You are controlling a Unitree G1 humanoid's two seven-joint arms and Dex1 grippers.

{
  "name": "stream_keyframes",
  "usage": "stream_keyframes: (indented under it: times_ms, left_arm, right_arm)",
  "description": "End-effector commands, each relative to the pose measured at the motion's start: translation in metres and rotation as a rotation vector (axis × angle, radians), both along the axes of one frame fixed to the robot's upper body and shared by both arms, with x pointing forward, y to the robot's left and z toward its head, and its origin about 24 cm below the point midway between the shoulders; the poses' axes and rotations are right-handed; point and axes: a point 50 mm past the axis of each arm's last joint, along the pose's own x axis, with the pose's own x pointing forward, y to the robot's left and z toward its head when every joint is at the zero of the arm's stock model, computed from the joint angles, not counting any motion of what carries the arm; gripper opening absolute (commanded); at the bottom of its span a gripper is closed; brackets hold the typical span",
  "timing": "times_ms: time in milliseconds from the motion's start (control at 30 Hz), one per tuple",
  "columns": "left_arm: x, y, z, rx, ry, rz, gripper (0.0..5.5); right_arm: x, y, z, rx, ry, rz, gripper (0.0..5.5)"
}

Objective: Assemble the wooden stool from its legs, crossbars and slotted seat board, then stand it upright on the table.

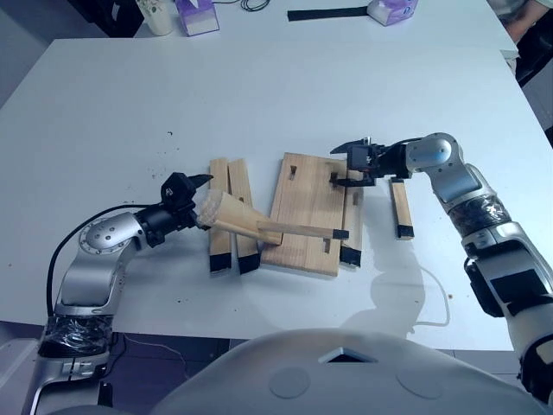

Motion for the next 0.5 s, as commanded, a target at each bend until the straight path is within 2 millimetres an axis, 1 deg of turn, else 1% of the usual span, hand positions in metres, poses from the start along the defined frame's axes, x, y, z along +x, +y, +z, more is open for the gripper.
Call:
stream_keyframes:
  times_ms: [33,100,167,233,333,400,500]
  left_arm:
    - [-0.010,0.004,0.005,-0.020,0.061,0.043,4.34]
    - [-0.020,0.001,0.008,-0.080,0.120,0.093,4.34]
    - [-0.026,-0.003,0.013,-0.122,0.157,0.139,4.34]
    - [-0.028,-0.004,0.018,-0.123,0.173,0.213,4.34]
    - [-0.035,-0.005,0.028,-0.097,0.210,0.296,4.34]
    - [-0.039,-0.008,0.030,-0.096,0.250,0.308,4.34]
    - [-0.042,-0.014,0.027,-0.119,0.318,0.311,4.34]
  right_arm:
    - [0.008,-0.009,0.041,0.221,-0.174,-0.165,3.36]
    - [0.004,-0.015,0.062,0.361,-0.260,-0.245,3.36]
    - [-0.003,-0.021,0.074,0.443,-0.320,-0.302,3.36]
    - [-0.014,-0.028,0.081,0.498,-0.375,-0.369,3.36]
    - [-0.039,-0.042,0.086,0.540,-0.424,-0.464,3.36]
    - [-0.053,-0.052,0.086,0.551,-0.440,-0.532,3.36]
    - [-0.065,-0.062,0.081,0.562,-0.427,-0.625,3.36]
